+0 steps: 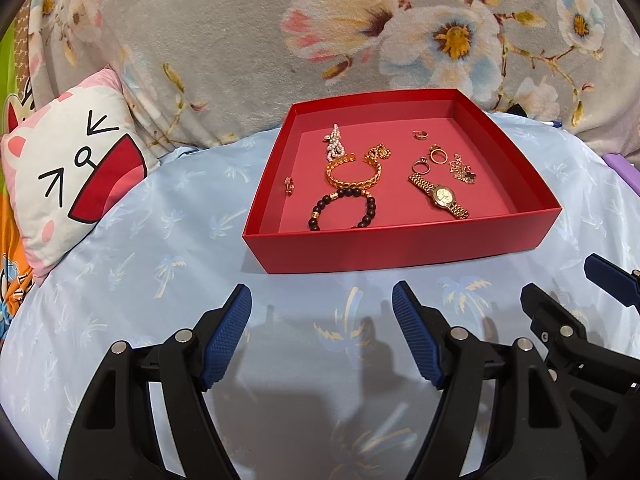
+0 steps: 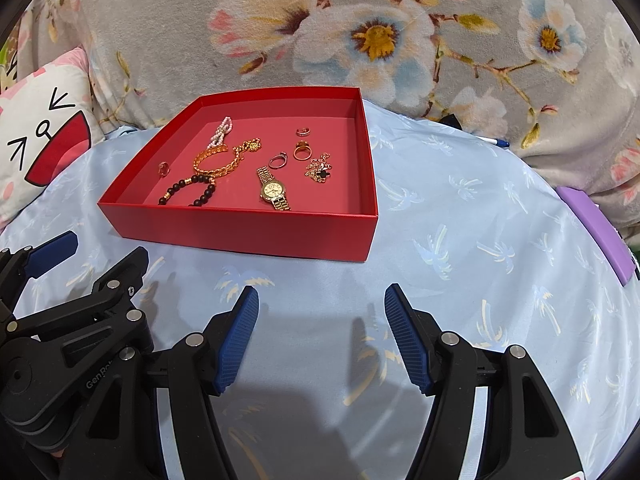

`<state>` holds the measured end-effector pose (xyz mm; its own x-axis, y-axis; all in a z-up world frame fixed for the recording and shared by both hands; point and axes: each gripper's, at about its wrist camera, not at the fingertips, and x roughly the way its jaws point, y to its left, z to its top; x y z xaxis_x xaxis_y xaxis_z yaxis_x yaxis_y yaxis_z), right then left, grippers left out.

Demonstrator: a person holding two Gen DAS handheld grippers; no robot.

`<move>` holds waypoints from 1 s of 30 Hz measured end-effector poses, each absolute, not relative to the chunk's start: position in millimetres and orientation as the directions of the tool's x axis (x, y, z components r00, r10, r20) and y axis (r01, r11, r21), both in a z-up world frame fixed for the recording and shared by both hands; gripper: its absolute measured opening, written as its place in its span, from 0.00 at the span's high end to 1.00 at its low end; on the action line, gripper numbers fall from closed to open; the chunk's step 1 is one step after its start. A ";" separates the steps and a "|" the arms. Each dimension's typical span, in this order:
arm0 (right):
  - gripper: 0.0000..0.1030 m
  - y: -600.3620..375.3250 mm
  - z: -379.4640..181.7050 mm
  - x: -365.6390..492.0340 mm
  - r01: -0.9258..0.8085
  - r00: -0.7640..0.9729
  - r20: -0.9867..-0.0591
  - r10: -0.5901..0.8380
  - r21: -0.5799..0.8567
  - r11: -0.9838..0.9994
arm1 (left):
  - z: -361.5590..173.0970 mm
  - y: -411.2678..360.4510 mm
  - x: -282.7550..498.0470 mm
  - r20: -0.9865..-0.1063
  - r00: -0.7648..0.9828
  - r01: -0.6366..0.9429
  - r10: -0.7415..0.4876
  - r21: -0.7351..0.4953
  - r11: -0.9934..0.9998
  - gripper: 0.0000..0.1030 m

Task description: Organize jewelry

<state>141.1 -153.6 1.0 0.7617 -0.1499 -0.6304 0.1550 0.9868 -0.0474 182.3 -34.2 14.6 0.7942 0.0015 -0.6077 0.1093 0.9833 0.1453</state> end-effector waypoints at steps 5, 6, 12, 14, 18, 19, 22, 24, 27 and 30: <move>0.37 -153.6 0.8 141.1 0.156 0.761 -0.631 -0.150 -0.047 0.987 | 14.5 -34.1 182.2 -0.608 0.794 0.110 0.001 0.145 0.983 0.32; 0.37 -153.7 0.7 141.2 0.155 0.762 -0.631 -0.149 -0.047 0.987 | 14.5 -34.1 182.4 -0.607 0.795 0.110 0.001 0.146 0.983 0.32; 0.37 -154.3 0.3 141.3 0.154 0.762 -0.631 -0.149 -0.047 0.987 | 14.9 -34.0 181.8 -0.605 0.796 0.109 0.003 0.147 0.983 0.32; 0.37 -154.4 0.2 141.2 0.154 0.762 -0.631 -0.148 -0.047 0.987 | 14.7 -34.1 181.8 -0.605 0.796 0.109 0.002 0.147 0.983 0.32; 0.37 -154.4 0.1 141.0 0.154 0.761 -0.631 -0.149 -0.047 0.987 | 14.1 -34.3 181.7 -0.604 0.797 0.108 0.003 0.148 0.983 0.32; 0.37 -154.4 0.1 140.8 0.154 0.762 -0.631 -0.148 -0.047 0.987 | 14.4 -34.1 181.9 -0.604 0.797 0.108 0.004 0.149 0.983 0.32; 0.37 -154.5 0.2 140.7 0.154 0.762 -0.630 -0.149 -0.046 0.987 | 14.3 -34.3 181.7 -0.603 0.798 0.109 0.003 0.148 0.983 0.32; 0.37 -154.7 0.0 141.1 0.154 0.762 -0.631 -0.149 -0.046 0.987 | 14.6 -33.8 181.9 -0.600 0.800 0.108 0.004 0.150 0.983 0.32; 0.37 -154.8 0.1 141.0 0.153 0.762 -0.630 -0.148 -0.047 0.987 | 14.8 -34.0 181.2 -0.599 0.801 0.107 0.005 0.152 0.983 0.32; 0.37 -154.7 0.1 140.9 0.154 0.762 -0.631 -0.149 -0.047 0.987 | 15.0 -34.1 181.2 -0.595 0.803 0.103 0.011 0.157 0.982 0.32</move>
<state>140.9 -154.7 0.1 0.7617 -0.1486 -0.6306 0.1537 0.9870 -0.0470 181.2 -34.1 15.0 0.8035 0.0109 -0.5952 0.1031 0.9822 0.1571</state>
